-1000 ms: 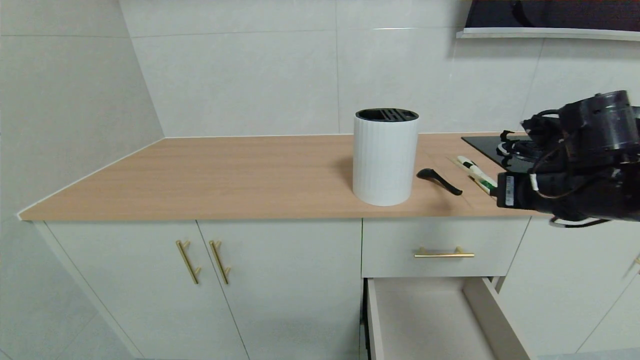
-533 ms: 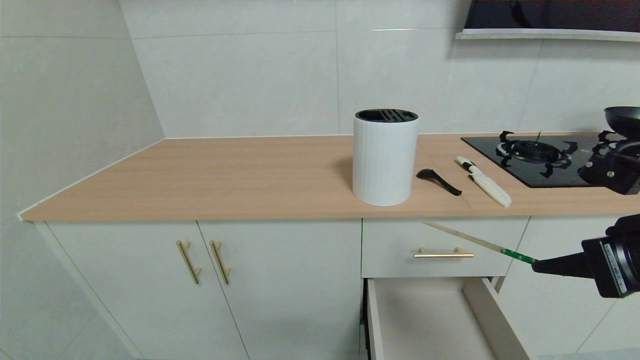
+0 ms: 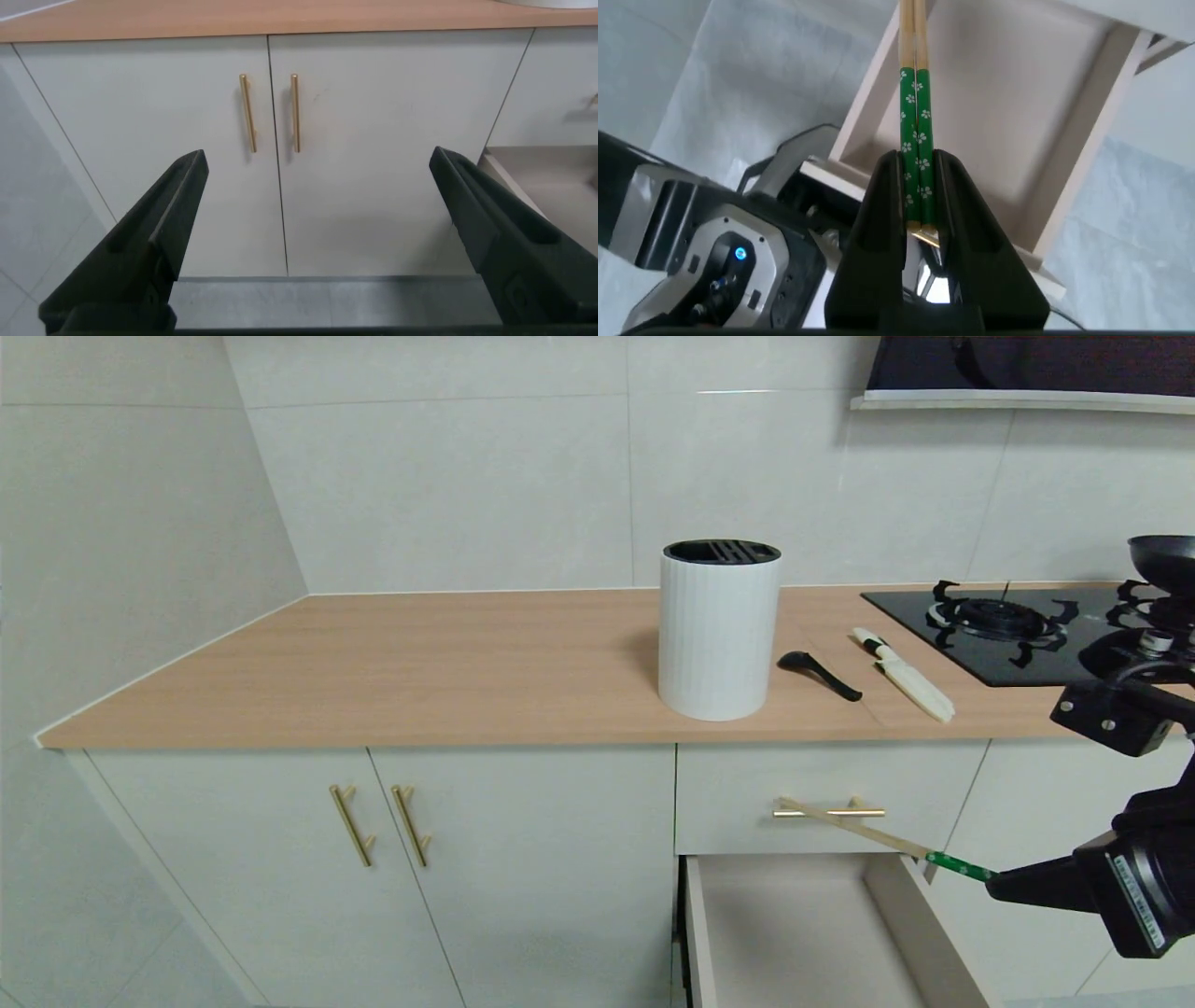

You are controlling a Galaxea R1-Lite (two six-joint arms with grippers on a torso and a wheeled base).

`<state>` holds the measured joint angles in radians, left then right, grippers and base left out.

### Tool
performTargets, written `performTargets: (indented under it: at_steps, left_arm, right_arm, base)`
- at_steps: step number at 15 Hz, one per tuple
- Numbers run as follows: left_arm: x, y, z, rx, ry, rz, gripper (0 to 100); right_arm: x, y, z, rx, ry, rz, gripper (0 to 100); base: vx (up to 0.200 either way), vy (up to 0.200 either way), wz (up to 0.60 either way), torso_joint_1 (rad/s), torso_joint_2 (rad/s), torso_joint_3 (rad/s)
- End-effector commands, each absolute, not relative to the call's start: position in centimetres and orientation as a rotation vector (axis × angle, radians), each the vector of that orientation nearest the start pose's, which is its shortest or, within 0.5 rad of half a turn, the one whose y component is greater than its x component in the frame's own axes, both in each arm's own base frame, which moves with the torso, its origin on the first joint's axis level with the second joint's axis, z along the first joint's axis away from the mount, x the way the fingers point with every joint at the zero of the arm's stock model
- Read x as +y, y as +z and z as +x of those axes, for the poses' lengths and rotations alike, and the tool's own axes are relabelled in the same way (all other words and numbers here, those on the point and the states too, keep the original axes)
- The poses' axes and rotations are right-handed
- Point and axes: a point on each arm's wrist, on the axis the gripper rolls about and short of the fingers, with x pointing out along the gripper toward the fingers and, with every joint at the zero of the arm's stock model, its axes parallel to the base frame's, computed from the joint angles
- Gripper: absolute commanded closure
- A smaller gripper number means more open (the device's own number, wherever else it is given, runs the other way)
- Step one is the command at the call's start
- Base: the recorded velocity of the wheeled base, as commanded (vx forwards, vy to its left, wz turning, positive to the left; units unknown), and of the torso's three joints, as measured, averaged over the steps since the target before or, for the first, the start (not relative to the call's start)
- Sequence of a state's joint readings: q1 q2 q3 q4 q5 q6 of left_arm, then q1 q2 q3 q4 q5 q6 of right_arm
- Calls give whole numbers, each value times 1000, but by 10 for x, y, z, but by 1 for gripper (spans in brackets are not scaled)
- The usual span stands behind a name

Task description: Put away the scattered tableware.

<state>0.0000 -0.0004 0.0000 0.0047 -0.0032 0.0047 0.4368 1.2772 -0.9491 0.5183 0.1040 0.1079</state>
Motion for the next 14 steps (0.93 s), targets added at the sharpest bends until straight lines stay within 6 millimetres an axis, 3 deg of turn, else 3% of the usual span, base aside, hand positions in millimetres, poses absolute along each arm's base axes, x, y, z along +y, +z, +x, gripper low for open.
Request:
performTargets:
  at_steps: [1,5,14]
  left_arm:
    - [0,75,-23,5,-3,5,0]
    - [0,75,-23,5,-3,5,0]
    - [0,75,-23,5,-3,5,0]
  right_arm:
    - [79,215,163,928,454,-54,100]
    - [81,210,167,952,451,-59,100]
    - [82,206,171,975,446,-62,100]
  base:
    - [0,0,0,0,0,0]
    - [0,0,0,-20,49,29]
    - [0,0,0,-157,435,271]
